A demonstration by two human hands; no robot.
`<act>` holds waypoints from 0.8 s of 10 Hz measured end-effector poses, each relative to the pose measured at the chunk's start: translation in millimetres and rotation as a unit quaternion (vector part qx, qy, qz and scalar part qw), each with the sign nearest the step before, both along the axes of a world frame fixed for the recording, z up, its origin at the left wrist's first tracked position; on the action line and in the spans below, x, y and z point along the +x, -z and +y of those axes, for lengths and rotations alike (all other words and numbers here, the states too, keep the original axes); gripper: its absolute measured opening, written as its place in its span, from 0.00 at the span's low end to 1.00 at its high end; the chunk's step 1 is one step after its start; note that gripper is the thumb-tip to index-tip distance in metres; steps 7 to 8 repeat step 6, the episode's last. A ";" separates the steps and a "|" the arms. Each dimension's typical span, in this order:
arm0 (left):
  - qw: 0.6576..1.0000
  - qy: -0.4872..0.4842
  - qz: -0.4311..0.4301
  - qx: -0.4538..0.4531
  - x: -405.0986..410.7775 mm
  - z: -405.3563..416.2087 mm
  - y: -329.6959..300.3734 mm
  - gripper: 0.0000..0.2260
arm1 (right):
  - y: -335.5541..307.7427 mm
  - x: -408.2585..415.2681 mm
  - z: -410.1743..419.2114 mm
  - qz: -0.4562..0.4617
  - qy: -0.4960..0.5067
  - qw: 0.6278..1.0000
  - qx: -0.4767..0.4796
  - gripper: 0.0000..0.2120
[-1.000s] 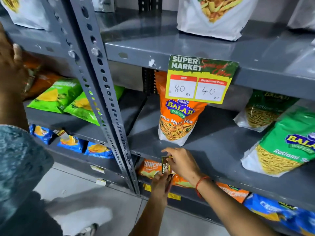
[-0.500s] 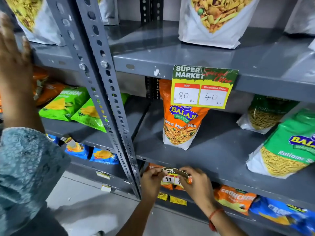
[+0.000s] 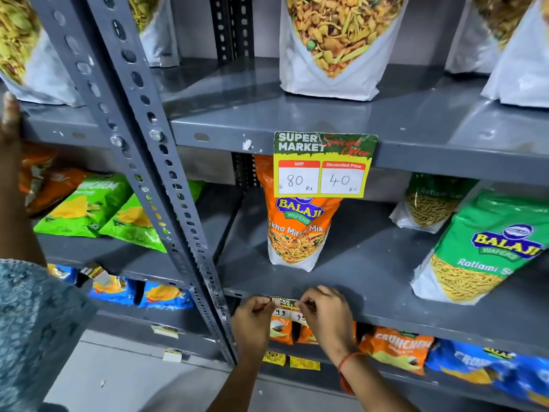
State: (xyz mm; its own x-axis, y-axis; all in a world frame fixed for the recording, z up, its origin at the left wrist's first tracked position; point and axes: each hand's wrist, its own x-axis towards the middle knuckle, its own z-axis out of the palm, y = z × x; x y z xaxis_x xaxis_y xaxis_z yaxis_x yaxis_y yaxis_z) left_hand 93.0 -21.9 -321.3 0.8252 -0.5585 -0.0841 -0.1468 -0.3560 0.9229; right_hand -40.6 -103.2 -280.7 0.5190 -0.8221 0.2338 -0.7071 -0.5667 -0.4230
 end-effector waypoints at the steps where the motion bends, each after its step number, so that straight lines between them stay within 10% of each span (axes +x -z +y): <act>1: 1.000 -0.014 0.000 0.007 -1.0 0.9 -2.1 0.10 | -1.6 0.4 0.7 0.007 0.009 1.000 -0.002 0.08; 8: 0.999 -0.042 -0.004 0.010 -35.8 39.3 -16.4 0.12 | -11.1 -39.7 27.1 -0.021 0.024 0.999 -0.003 0.15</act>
